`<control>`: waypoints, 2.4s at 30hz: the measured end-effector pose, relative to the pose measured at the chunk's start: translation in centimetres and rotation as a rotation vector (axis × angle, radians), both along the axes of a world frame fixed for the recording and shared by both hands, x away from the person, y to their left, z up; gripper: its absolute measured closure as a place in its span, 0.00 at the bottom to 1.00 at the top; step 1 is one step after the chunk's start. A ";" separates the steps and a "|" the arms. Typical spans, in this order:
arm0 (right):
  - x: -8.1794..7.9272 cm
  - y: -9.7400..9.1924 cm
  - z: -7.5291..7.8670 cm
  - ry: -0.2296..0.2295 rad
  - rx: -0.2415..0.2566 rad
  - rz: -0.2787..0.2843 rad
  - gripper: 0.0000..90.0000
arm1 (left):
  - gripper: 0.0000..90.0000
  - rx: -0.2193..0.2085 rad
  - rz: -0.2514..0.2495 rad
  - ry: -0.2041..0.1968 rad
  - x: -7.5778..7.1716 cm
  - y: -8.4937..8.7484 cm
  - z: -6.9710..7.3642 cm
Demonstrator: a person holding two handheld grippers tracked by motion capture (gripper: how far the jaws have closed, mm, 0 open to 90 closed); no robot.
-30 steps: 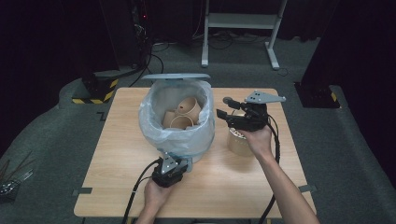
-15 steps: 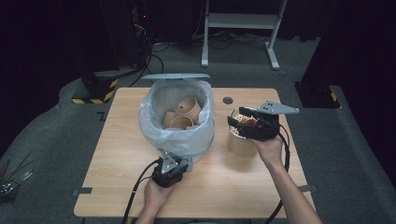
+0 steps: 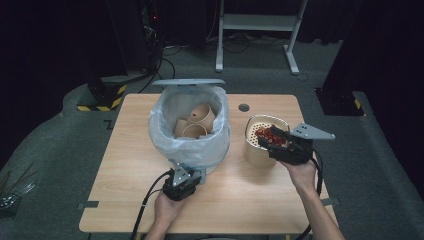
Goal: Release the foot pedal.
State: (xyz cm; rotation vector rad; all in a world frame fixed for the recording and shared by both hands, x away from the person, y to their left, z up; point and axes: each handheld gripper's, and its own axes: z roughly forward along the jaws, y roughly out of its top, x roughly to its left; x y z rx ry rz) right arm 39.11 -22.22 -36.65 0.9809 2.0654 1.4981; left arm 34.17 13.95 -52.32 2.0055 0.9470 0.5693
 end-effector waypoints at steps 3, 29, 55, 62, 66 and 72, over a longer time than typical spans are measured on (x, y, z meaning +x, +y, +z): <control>-0.3 -0.7 -0.6 0.007 0.014 -0.011 0.41 | 0.68 0.000 0.000 0.000 0.0 0.0 0.0; -3.5 -4.2 -7.4 0.057 -0.003 -0.109 0.41 | 0.68 -0.009 -0.002 0.002 0.0 -0.1 0.0; -3.3 -5.0 -14.4 0.244 -0.148 -0.196 0.41 | 0.68 -0.013 -0.002 0.006 0.0 -0.1 0.0; -3.1 -4.9 -15.2 0.272 -0.190 -0.207 0.41 | 0.68 -0.011 -0.002 0.003 0.0 -0.1 0.0; -2.9 -4.7 -15.4 0.278 -0.217 -0.210 0.41 | 0.67 -0.008 -0.002 0.000 0.0 -0.1 0.0; -2.8 -4.4 -15.6 0.293 -0.274 -0.230 0.39 | 0.67 -0.024 -0.002 0.006 -0.1 0.0 0.0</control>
